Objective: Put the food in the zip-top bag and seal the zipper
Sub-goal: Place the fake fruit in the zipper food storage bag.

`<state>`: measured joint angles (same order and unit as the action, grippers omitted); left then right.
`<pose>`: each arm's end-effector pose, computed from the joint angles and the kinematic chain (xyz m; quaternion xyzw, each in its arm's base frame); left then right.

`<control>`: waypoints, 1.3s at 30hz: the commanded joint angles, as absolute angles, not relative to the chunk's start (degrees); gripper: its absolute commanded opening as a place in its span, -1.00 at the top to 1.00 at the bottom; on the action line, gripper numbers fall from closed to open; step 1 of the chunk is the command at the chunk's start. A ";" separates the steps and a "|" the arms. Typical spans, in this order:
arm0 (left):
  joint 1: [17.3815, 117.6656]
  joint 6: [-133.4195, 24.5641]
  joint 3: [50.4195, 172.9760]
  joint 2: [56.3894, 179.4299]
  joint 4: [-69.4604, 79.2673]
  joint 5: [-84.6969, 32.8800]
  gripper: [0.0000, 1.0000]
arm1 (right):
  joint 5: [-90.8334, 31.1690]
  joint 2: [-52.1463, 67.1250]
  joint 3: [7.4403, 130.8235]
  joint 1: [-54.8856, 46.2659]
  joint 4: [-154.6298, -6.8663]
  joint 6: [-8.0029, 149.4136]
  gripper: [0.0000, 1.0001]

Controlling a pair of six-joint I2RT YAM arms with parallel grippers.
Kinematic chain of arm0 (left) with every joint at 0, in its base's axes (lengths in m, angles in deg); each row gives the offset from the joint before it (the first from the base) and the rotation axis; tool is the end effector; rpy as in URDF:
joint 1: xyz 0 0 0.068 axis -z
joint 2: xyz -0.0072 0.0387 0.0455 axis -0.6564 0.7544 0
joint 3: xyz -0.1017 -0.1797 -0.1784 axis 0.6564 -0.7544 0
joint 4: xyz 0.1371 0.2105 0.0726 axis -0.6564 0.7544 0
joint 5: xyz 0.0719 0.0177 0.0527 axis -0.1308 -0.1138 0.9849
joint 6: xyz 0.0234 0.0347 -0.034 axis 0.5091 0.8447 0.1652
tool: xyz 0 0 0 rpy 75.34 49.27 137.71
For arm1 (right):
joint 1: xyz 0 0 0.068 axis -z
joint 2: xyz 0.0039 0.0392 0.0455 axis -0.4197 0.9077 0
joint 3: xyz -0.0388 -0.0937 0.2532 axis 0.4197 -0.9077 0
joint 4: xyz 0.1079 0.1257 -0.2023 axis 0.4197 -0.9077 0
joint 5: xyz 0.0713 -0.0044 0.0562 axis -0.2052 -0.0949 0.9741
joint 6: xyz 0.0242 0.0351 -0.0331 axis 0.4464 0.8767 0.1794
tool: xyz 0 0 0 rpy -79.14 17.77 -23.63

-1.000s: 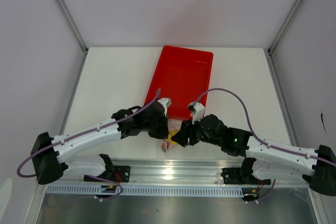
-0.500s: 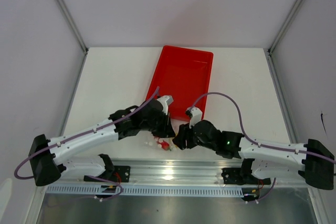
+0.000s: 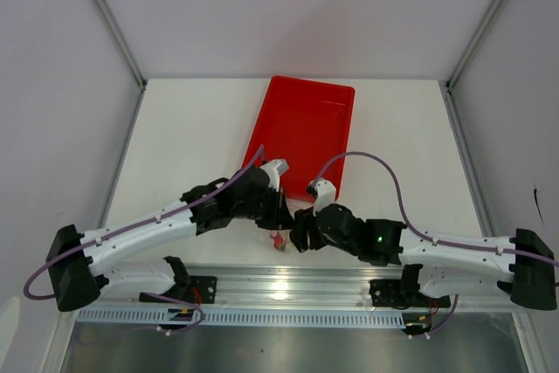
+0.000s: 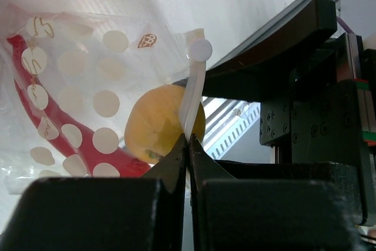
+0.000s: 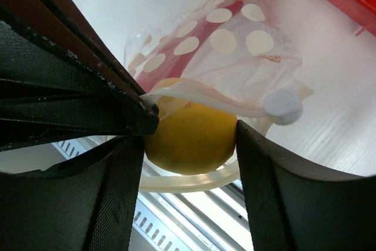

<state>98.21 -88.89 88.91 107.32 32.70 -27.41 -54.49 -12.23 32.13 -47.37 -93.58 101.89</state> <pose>0.1261 -0.2066 0.2733 0.1231 0.8994 -0.3712 0.1952 0.0802 0.2157 0.2421 -0.1951 0.8625 0.2917 0.3645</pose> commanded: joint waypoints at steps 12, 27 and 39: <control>98.77 -90.13 89.01 107.10 30.92 -32.41 0.99 | -65.50 -19.54 40.16 -53.05 -103.88 101.33 -0.54; 98.68 -89.96 89.10 106.58 31.88 -31.45 0.99 | -75.09 -24.98 46.59 -57.01 -121.99 113.02 0.03; 98.77 -88.47 88.40 95.07 40.40 -18.44 0.99 | -65.35 -17.44 49.56 -40.44 -119.97 111.44 -0.13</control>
